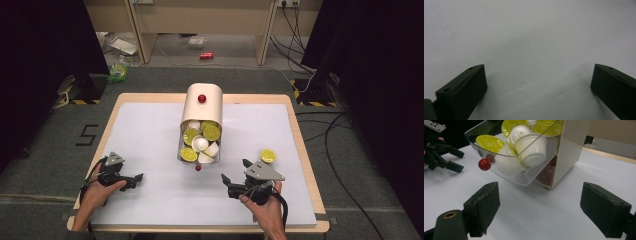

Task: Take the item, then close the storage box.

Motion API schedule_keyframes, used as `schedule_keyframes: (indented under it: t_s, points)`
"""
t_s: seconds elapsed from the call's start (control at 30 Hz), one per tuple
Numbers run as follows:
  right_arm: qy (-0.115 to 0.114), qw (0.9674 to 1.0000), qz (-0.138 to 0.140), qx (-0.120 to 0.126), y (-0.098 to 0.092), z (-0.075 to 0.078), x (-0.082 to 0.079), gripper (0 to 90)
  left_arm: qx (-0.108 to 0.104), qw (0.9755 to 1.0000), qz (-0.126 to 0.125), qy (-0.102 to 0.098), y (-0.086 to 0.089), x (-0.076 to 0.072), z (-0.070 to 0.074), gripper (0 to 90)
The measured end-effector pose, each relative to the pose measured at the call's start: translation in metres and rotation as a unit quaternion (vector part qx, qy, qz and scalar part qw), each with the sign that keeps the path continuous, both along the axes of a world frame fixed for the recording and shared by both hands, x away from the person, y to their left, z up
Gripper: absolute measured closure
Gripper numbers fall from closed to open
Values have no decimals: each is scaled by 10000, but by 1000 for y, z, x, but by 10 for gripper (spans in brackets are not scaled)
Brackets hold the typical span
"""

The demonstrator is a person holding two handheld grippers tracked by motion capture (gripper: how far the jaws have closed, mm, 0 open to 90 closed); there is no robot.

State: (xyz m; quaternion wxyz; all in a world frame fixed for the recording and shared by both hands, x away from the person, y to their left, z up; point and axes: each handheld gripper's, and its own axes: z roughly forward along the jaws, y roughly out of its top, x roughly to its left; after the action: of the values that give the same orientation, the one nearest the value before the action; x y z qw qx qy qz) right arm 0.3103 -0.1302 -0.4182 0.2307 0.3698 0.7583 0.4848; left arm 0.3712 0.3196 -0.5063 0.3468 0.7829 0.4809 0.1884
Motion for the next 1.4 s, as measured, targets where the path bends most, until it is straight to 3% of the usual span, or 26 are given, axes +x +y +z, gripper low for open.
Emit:
schedule_keyframes:
  t_s: [0.53, 0.67, 0.8, 1.1, 1.4]
  points:
    - [-33, 9999, 136, -56, 10, 1, -2, 164, -2, 10000, 1, -2, 0, 0, 0, 0]
    - [-76, 9995, 292, -80, 16, -1, -4, 163, 5, 10000, 2, -7, 0, 0, 0, 0]
    - [-108, 9990, 346, -258, 21, -3, -4, 163, 4, 10000, 2, -7, 0, 0, 0, 0]
    - [-120, 9992, 228, -321, 31, -5, 0, 169, 7, 10000, 2, -10, 0, 0, 0, 0]
    - [-185, 9994, 46, -293, 37, -3, 16, 180, 3, 10000, 2, -7, 0, 0, 0, 0]
